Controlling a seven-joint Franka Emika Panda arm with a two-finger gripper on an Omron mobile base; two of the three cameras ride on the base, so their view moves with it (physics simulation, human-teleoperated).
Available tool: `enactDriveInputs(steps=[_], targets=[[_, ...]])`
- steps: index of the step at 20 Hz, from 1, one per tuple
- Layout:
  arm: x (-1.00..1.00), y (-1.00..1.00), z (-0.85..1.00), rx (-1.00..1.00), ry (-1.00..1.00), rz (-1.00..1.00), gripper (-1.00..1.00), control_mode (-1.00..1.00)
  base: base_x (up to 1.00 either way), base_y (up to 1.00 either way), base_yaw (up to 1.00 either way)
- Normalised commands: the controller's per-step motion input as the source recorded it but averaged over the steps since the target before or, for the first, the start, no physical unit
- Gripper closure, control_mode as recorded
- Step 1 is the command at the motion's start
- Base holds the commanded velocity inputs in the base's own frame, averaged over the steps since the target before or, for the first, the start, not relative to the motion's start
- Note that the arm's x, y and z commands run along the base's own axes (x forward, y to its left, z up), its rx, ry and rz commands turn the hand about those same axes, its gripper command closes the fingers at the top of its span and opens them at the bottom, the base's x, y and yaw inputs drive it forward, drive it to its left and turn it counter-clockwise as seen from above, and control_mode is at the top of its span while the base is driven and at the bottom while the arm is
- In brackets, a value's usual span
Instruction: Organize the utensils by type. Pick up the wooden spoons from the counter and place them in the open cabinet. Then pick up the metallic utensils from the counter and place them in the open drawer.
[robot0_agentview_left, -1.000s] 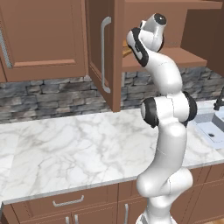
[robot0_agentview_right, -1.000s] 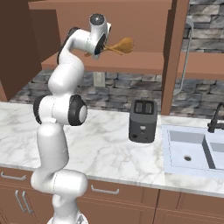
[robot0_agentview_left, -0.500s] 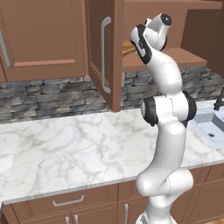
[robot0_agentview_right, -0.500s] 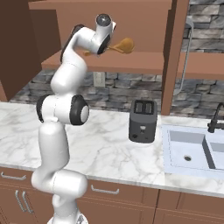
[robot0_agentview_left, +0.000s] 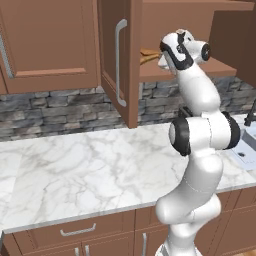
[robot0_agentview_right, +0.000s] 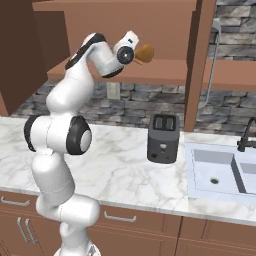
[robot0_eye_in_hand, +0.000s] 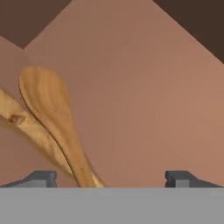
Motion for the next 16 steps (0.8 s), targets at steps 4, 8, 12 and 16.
enactDriveInputs(steps=[4, 8, 12, 16], targets=[[-0.67, 0.0, -0.01, 0.16, -0.39, 0.0, -1.0, -1.0, 0.0, 0.0, 0.0], [-0.59, 0.0, -0.01, 0.11, -0.35, 0.0, -1.0, -1.0, 0.0, 0.0, 0.0], [-0.66, -0.03, 0.0, 0.03, -0.26, 0.0, -1.0, -1.0, 0.0, 0.0, 0.0], [-0.52, 0.0, 0.0, 0.0, -0.13, 0.0, -1.0, -1.0, 0.0, 0.0, 0.0]])
